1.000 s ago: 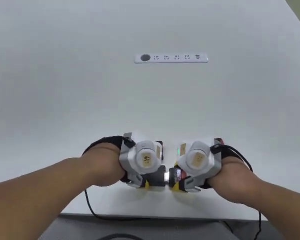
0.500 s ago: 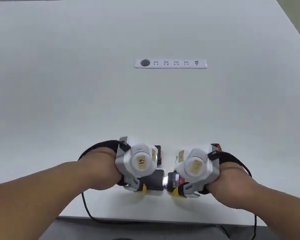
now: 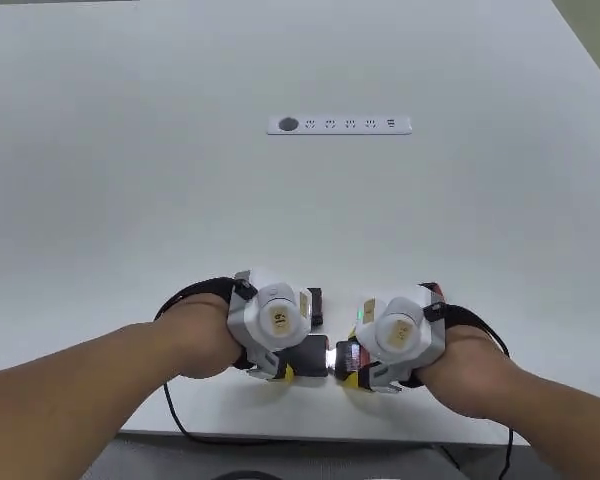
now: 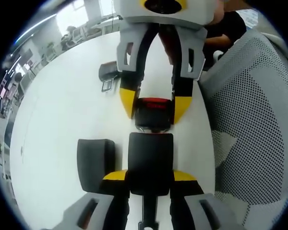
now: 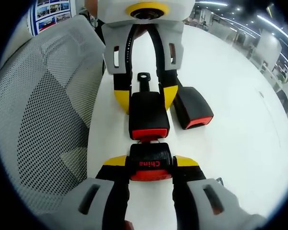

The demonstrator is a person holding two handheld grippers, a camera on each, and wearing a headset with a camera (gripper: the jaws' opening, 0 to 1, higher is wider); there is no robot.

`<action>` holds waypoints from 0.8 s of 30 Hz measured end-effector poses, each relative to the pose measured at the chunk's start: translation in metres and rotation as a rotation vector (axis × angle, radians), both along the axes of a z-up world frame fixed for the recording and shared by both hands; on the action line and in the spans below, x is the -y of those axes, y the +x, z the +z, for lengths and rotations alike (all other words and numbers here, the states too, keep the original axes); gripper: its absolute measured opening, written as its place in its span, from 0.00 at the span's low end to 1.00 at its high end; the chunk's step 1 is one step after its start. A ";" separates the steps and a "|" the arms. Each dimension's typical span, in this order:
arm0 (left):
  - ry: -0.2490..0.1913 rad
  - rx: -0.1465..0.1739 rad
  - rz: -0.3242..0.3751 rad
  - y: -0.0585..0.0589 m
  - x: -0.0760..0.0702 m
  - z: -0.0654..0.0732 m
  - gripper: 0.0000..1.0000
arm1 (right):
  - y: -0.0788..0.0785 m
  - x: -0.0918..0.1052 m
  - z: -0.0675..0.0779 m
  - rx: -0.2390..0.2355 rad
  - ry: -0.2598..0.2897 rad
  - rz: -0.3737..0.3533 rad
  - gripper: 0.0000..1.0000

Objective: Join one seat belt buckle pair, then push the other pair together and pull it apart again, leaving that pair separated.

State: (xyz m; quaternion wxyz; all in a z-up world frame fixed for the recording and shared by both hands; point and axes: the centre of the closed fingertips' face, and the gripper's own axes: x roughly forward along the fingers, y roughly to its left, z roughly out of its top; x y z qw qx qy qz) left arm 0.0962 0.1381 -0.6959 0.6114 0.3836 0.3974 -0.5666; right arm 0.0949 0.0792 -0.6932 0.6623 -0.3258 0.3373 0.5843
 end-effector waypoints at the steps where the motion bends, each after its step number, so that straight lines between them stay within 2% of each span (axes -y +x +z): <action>1: 0.000 0.000 0.001 0.001 0.000 0.000 0.32 | 0.000 0.000 0.000 0.002 0.002 0.000 0.33; 8: 0.006 0.003 0.004 0.000 0.000 0.002 0.32 | 0.000 0.001 0.001 0.007 0.014 -0.001 0.33; 15: 0.024 -0.008 0.014 0.000 0.001 0.001 0.33 | 0.000 0.001 0.002 0.006 0.016 -0.007 0.34; 24: 0.015 -0.003 0.028 -0.002 0.002 0.004 0.33 | 0.001 0.002 -0.001 0.002 0.031 -0.034 0.34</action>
